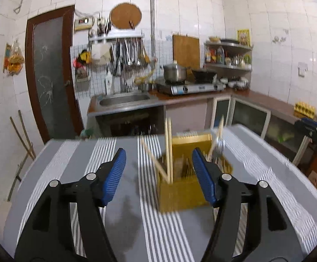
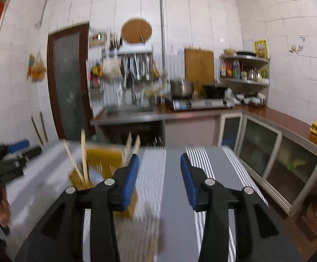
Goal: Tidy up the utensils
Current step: 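Open both tools to release the chopsticks into the holder, then move both tools back toward the last chopsticks on the cloth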
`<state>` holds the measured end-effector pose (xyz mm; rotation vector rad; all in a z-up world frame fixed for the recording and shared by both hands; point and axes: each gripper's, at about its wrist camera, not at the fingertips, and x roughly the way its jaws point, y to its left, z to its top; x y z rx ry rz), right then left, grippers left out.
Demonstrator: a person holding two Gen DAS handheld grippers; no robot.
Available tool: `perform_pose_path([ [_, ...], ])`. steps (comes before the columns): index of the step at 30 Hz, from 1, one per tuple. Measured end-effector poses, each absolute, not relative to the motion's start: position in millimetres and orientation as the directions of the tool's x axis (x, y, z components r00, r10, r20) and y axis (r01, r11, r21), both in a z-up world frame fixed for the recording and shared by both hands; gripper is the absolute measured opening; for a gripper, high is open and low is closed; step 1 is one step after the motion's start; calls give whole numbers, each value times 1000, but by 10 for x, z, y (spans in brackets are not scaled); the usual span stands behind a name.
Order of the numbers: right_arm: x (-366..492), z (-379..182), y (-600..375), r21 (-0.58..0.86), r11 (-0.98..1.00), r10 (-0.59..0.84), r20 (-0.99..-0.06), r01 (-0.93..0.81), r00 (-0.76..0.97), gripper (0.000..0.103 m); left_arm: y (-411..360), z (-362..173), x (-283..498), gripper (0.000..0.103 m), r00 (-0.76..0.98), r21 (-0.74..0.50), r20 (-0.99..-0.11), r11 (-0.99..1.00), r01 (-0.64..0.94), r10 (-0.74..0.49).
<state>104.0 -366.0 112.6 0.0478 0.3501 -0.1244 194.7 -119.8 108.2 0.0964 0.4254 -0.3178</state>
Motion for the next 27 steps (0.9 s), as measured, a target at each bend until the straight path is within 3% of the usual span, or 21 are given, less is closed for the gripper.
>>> perform_pose_path([
  [7, 917, 171, -3751, 72, 987, -70, -599, 141, 797, 40, -1274, 386, 1725, 62, 749, 9, -592, 927, 376, -298],
  [19, 1510, -655, -3594, 72, 990, -19, -783, 120, 622, 37, -1727, -276, 2001, 62, 588, -21, -751, 901, 434, -301],
  [22, 1599, -769, -3514, 42, 994, -26, -807, 100, 589, 28, -1834, -361, 2091, 62, 566, -20, -769, 897, 442, -297],
  [24, 1657, -810, -3525, 3, 995, -56, -815, 102, 577, 11, -1889, -402, 2125, 62, 556, -17, -779, 896, 444, -290],
  [27, 1687, -787, -3603, -14, 995, -68, -821, 99, 566, 6, -2035, -480, 2172, 62, 534, -1, -797, 885, 466, -282],
])
